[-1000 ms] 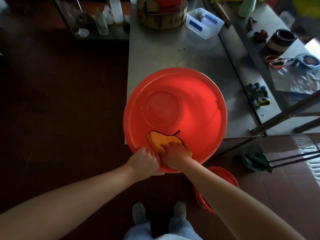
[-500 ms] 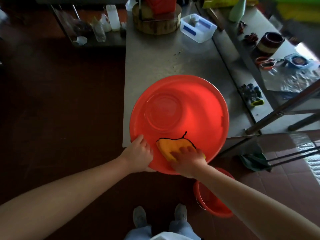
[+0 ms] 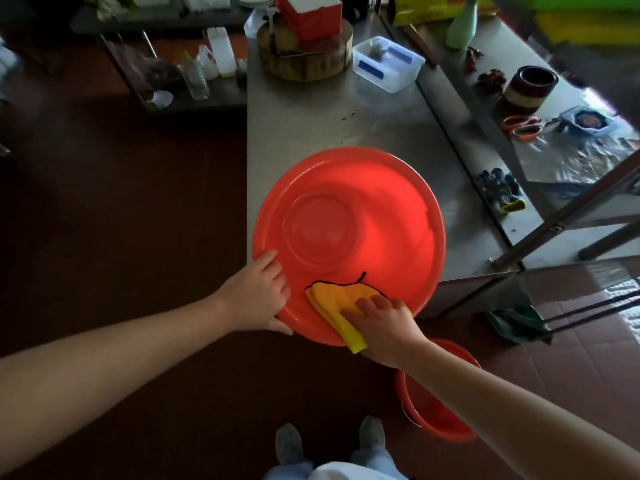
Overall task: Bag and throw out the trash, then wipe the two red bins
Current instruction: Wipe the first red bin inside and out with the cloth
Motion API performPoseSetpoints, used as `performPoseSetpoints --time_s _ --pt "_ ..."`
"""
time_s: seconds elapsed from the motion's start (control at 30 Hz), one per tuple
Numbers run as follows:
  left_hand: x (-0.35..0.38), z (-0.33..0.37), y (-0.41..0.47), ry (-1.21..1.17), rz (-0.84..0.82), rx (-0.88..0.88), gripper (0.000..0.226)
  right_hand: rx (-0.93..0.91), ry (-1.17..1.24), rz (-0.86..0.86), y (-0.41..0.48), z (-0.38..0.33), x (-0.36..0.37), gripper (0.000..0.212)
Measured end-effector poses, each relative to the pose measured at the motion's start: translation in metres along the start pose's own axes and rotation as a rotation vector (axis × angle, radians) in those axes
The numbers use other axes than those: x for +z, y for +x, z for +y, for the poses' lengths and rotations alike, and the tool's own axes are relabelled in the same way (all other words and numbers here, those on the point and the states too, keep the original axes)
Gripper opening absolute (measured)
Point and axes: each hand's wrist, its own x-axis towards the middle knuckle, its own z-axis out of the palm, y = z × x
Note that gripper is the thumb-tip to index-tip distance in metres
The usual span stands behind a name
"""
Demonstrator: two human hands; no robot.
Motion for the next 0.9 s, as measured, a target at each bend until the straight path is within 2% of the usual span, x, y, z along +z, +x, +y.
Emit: performPoseSetpoints --time_s 0.07,0.17,0.2,0.27,0.37,0.53,0.67,0.77,0.9 --pt "0.002 -0.003 -0.001 0.030 0.029 0.049 0.094 0.026 0.104 -0.100 0.005 -0.002 -0.007 0.092" --pt "0.010 0.003 0.001 0.042 0.128 0.082 0.089 0.115 0.354 -0.232 0.022 -0.013 -0.008 0.117" --pt "0.012 0.005 0.002 0.039 0.160 0.087 0.088 0.139 0.391 -0.258 0.030 -0.016 -0.005 0.116" --pt "0.018 0.009 0.003 0.028 0.200 0.100 0.088 0.173 0.391 -0.291 0.050 -0.024 0.004 0.099" --pt "0.025 0.015 0.003 0.017 0.250 0.105 0.087 0.223 0.378 -0.205 0.091 -0.033 0.018 0.073" --pt "0.040 0.021 0.003 -0.016 0.333 0.064 0.084 0.275 0.354 -0.206 0.157 -0.021 0.028 0.063" --pt "0.044 0.027 0.004 -0.055 0.363 0.017 0.081 0.290 0.347 -0.228 0.176 -0.019 0.029 0.055" --pt "0.041 0.028 0.003 -0.067 0.367 -0.001 0.078 0.268 0.325 -0.291 0.161 -0.024 0.019 0.057" --pt "0.040 0.030 0.001 -0.043 0.327 0.006 0.078 0.229 0.282 -0.273 0.108 -0.033 0.004 0.057"
